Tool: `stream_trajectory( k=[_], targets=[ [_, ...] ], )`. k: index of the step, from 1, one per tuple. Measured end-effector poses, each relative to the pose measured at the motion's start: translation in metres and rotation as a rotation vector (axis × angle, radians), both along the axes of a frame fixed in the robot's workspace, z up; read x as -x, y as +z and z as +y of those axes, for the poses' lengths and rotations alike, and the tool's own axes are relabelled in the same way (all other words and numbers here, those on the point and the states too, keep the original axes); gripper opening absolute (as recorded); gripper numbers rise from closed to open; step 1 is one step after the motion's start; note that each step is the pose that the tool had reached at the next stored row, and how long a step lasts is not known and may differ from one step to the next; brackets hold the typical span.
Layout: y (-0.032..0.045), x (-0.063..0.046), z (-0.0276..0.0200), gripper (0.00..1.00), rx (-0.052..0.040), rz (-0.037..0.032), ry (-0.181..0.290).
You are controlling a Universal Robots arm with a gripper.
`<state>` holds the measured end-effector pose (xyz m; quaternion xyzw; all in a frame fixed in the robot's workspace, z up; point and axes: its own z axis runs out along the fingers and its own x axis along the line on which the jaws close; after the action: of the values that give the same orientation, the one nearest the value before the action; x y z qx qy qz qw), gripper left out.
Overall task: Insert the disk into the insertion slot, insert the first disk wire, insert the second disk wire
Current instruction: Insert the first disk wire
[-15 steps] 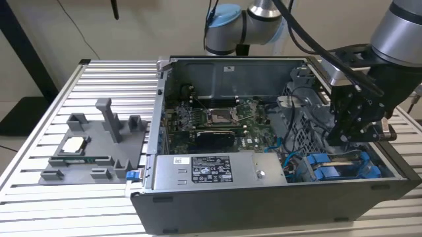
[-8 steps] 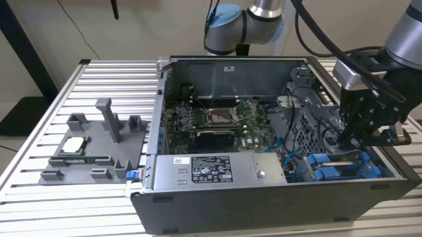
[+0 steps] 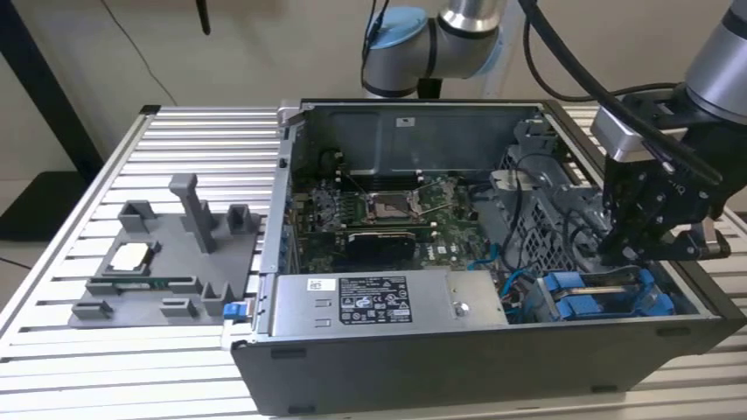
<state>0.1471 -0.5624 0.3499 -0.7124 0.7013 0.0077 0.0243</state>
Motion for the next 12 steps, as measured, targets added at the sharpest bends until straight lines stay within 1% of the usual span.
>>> stream_trajectory(
  k=[5, 12],
  targets=[
    [-0.0005, -0.0010, -0.0052, 0.19, 0.0003, 0.0000, 0.000],
    [-0.0040, -0.0026, -0.0055, 0.19, 0.0019, -0.0004, 0.005]
  ],
)
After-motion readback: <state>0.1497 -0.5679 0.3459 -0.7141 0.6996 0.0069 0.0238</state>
